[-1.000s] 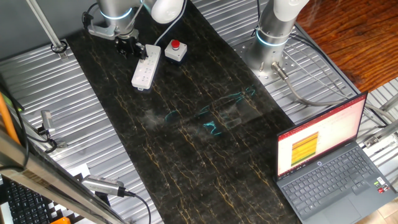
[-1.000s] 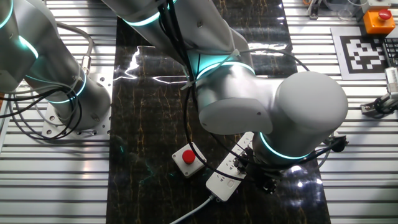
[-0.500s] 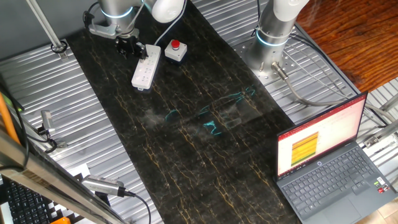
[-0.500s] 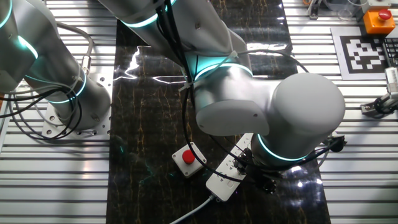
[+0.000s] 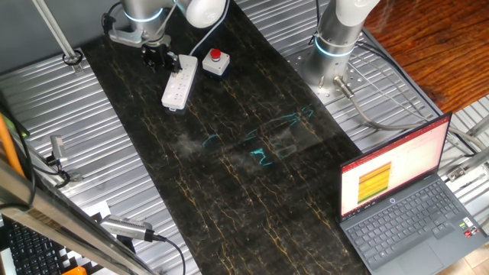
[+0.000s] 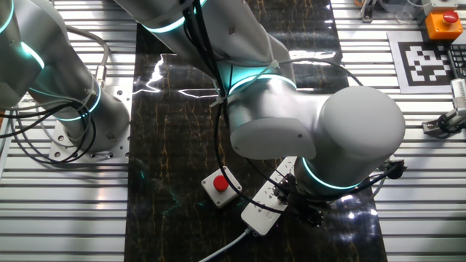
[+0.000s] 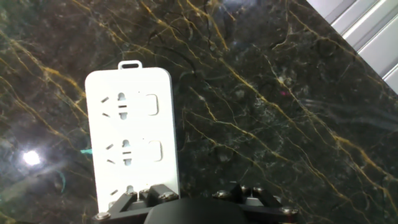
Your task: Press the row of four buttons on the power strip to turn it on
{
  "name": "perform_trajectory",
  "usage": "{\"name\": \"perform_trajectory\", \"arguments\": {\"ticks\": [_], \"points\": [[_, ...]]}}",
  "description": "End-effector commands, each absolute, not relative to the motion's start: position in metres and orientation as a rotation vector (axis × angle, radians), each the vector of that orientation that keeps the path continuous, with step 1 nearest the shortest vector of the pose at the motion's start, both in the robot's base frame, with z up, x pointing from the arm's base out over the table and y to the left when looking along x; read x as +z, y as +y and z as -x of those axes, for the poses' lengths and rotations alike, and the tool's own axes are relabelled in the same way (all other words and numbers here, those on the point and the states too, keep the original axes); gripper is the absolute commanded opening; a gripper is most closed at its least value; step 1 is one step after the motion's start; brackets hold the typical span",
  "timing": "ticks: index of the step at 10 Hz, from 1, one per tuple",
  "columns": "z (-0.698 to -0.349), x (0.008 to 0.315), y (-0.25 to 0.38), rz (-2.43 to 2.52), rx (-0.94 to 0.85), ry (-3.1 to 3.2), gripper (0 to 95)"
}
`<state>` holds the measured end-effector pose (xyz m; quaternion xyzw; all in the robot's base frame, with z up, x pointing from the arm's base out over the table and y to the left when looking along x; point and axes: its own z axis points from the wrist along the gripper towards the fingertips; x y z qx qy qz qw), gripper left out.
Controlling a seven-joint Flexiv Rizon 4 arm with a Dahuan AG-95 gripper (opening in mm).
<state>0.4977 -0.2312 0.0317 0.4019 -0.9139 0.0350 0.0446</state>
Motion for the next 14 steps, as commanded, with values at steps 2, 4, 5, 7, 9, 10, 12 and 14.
{"name": "perform_trajectory", "arguments": {"ticks": [2,4,5,7,9,10,12,14], "points": [[-0.497,0.049,-0.229,-1.218,0.113,-2.791,57.0],[-0.497,0.054,-0.229,-1.219,0.103,-2.802,57.0],[-0.497,0.054,-0.229,-1.215,0.102,-2.804,57.0],[-0.498,0.054,-0.229,-1.208,0.104,-2.806,57.0],[-0.501,0.052,-0.230,-1.207,0.102,-2.807,57.0],[-0.503,0.048,-0.230,-1.206,0.098,-2.809,57.0],[-0.503,0.044,-0.231,-1.203,0.089,-2.813,57.0],[-0.504,0.042,-0.231,-1.208,0.088,-2.810,57.0]]}}
